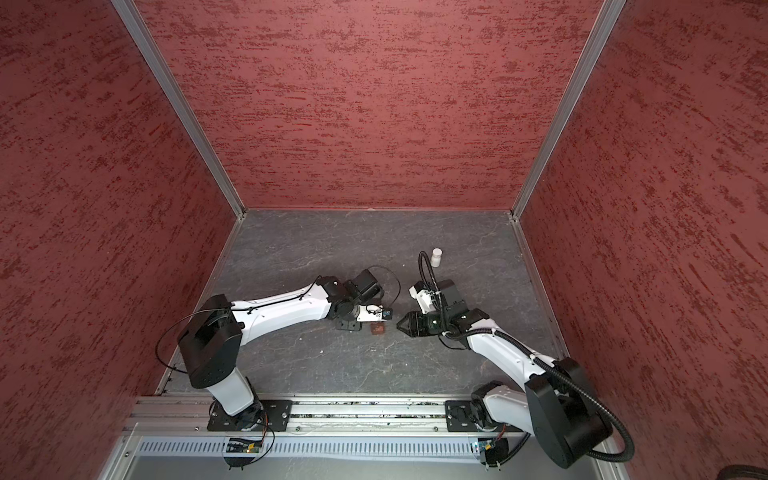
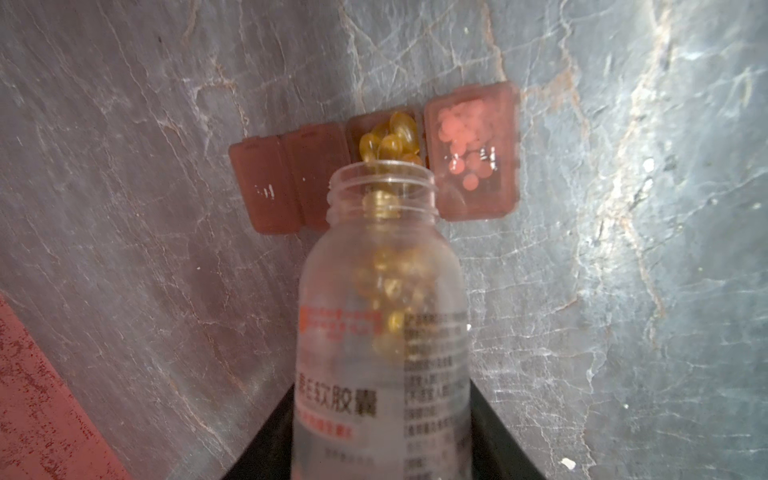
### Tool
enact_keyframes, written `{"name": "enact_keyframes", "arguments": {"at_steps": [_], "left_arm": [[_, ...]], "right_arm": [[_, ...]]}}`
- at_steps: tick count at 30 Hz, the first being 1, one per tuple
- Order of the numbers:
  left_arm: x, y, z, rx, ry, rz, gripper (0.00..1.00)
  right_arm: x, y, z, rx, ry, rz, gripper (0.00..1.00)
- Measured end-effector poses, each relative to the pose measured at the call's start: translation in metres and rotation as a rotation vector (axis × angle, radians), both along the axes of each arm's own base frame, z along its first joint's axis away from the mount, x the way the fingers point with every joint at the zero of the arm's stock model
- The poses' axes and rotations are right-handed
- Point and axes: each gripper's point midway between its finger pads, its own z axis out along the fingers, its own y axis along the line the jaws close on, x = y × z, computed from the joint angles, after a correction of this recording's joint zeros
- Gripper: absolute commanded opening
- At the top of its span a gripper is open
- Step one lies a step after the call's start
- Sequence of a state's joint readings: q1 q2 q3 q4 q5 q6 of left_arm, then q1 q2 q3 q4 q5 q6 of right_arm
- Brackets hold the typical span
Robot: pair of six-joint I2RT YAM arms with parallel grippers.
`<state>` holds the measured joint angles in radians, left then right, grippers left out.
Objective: Sort the pills into containers
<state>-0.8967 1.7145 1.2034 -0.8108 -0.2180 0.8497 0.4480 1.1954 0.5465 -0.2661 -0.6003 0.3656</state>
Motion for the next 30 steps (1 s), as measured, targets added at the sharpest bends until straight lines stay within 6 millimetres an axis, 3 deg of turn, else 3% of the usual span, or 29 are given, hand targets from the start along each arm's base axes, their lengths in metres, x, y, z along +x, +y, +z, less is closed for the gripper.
{"name": "enact_keyframes", "arguments": {"at_steps": [30], "left_arm": [[-0.0032, 0.0055, -0.0051, -0.081, -0.012, 0.039, 0.0]], "right_arm": [[-0.0017, -0.0009, -0.0056, -0.012, 0.022, 0.0, 0.5]]}}
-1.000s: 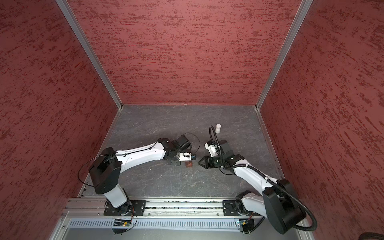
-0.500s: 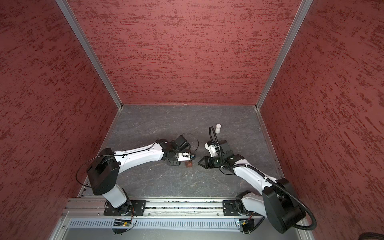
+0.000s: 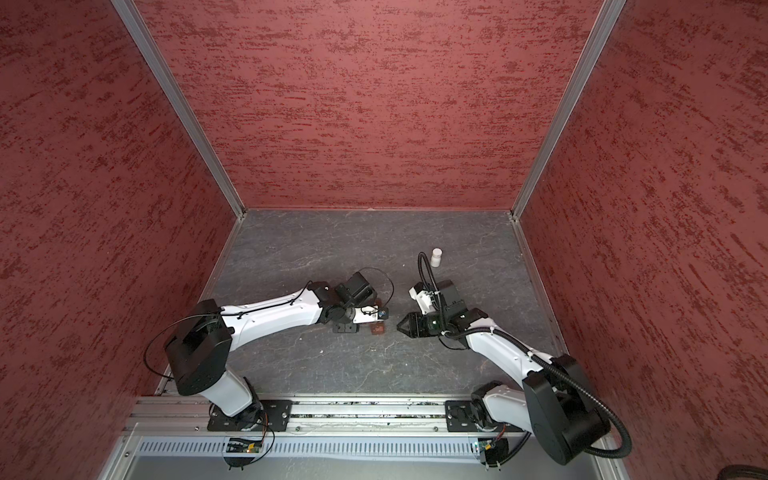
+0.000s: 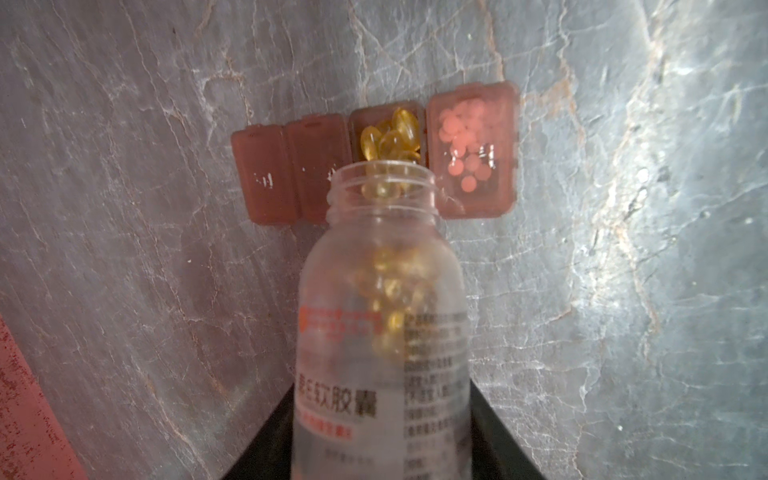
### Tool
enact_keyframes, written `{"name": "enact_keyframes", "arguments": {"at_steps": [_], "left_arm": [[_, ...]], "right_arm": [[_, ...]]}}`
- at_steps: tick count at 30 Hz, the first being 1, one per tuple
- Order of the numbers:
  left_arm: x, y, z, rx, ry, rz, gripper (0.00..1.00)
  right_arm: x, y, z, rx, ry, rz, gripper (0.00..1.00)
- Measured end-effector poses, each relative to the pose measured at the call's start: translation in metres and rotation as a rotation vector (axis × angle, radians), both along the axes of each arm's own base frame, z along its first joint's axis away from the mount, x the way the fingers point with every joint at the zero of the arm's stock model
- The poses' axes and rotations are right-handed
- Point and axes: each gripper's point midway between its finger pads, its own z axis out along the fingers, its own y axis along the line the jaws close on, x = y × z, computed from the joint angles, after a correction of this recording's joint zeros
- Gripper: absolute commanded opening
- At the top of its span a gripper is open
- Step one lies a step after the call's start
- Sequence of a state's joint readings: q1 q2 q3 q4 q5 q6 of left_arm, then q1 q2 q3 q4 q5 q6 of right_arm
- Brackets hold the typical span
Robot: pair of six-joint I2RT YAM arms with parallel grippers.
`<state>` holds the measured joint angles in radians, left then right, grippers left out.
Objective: Sort the pills into containers
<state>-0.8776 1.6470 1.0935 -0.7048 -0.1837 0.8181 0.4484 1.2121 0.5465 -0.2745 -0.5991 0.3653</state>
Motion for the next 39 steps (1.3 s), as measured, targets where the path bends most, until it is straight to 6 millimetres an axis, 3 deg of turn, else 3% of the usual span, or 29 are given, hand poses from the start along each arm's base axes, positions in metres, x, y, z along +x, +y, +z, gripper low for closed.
{"name": "enact_keyframes", "arguments": {"at_steps": [39], "left_arm": [[0.0005, 0.0066, 0.0089, -0.168, -0.082, 0.055, 0.0]], "right_arm": [[-0.0049, -0.0025, -0.0048, -0.017, 0.027, 0.004, 0.5]]}}
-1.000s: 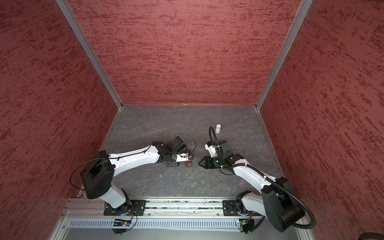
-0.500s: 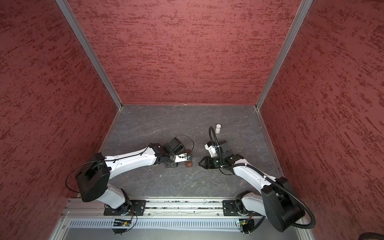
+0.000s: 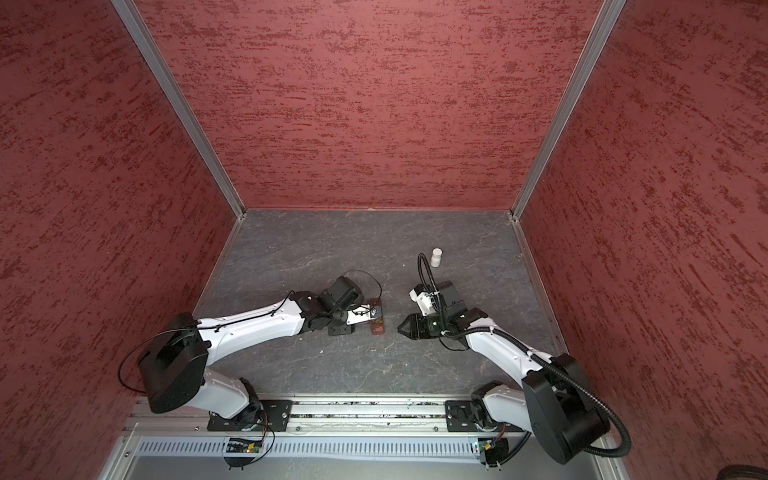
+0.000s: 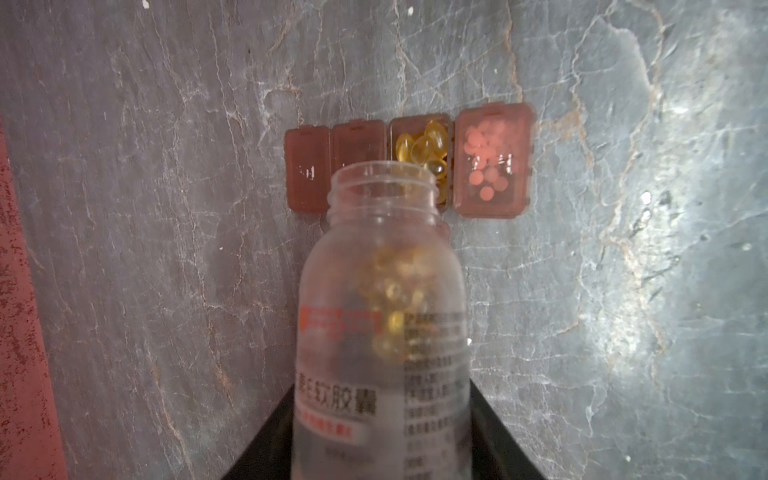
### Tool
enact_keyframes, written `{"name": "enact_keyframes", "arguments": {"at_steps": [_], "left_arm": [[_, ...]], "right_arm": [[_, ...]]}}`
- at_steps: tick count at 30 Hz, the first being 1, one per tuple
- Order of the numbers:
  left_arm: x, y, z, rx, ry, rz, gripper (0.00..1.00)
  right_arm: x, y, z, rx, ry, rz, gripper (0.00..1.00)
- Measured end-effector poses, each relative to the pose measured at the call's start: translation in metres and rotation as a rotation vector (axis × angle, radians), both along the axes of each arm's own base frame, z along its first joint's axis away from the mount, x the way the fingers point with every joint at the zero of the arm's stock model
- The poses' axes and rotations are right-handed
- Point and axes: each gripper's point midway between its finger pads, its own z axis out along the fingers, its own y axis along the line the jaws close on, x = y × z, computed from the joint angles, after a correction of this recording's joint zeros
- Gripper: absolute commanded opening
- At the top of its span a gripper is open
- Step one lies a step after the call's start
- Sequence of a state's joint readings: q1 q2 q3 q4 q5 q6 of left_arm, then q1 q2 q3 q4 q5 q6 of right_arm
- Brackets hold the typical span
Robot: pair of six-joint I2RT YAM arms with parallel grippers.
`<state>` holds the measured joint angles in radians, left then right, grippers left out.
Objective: Sort the pills into containers
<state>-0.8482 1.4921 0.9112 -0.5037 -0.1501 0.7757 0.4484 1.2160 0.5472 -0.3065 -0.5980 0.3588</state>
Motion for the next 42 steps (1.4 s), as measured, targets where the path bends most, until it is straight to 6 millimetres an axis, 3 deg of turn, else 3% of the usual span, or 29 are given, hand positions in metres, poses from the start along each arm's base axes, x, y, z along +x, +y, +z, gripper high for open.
{"name": "enact_keyframes", "arguments": {"at_steps": [7, 21, 27, 35, 42], "left_arm": [[0.001, -0.001, 0.011, -0.103, -0.029, 0.017, 0.0], [0.015, -0.013, 0.058, -0.436, -0.188, 0.079, 0.0], [0.026, -0.026, 0.085, -0.667, -0.292, 0.107, 0.0], [0.033, -0.039, 0.146, -1.091, -0.414, 0.113, 0.0], [0.033, -0.036, 0.182, -1.365, -0.421, 0.1, 0.0]], "right_arm": [[0.001, 0.001, 0.005, 0.005, 0.001, -0.005, 0.5], [0.024, 0.006, 0.051, 0.043, -0.087, -0.057, 0.51], [0.031, 0.002, 0.067, 0.033, -0.114, -0.101, 0.51], [0.056, -0.017, 0.101, -0.043, -0.154, -0.282, 0.51], [0.072, -0.045, 0.095, -0.187, -0.112, -0.455, 0.52]]}}
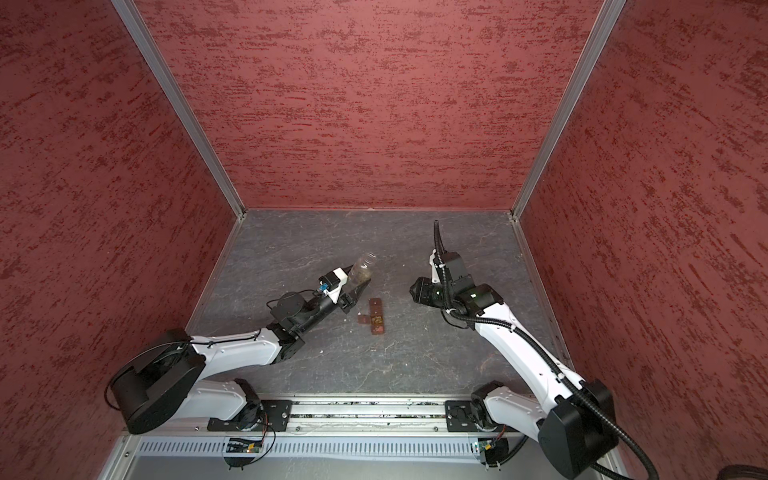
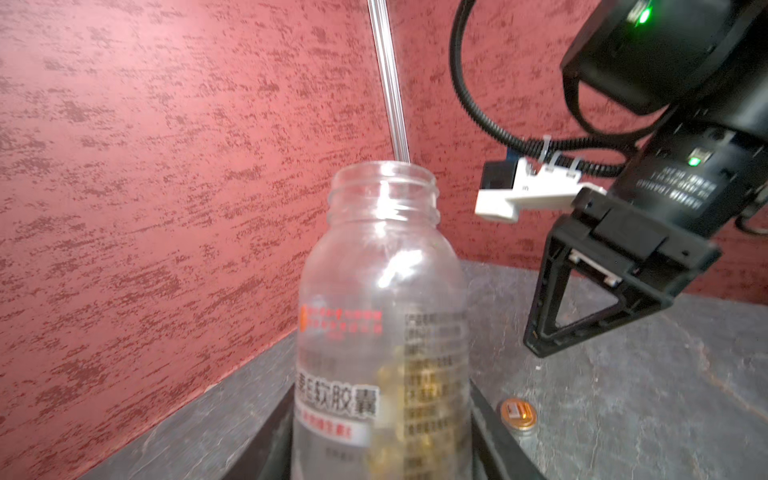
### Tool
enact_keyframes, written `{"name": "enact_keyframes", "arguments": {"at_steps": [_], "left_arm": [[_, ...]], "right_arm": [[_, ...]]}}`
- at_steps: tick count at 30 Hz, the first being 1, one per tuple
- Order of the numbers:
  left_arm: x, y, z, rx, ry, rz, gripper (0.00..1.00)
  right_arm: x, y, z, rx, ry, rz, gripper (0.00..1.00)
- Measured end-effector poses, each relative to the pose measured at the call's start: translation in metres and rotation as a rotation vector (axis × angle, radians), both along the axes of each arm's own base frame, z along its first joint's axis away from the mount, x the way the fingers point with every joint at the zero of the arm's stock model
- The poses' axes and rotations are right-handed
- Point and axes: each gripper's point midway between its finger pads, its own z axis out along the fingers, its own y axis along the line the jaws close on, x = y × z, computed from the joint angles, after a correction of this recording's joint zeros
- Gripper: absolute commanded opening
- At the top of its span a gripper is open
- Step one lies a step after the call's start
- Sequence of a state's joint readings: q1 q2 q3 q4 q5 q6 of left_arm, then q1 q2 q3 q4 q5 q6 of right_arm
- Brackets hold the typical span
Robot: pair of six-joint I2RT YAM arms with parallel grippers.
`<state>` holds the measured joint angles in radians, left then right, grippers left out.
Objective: Sort the pills into containers
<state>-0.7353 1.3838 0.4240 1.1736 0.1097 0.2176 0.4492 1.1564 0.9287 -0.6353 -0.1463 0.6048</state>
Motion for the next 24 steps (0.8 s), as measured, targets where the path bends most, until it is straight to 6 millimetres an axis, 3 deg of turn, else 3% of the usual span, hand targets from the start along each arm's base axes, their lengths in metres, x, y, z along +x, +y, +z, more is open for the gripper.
{"name": "enact_keyframes", "arguments": {"at_steps": [7, 24], "left_arm": [[-0.002, 0.003, 0.013, -0.124, 0.0, -0.066, 0.0], [-0.005, -0.003, 0.019, -0.131, -0.029, -0.132, 0.0]], "right_arm": [[0.014, -0.017, -0.022, -0.115, 0.084, -0.117, 0.54], [0.026, -0.04, -0.091, -0.276, 0.302, -0.287, 0.59]]}}
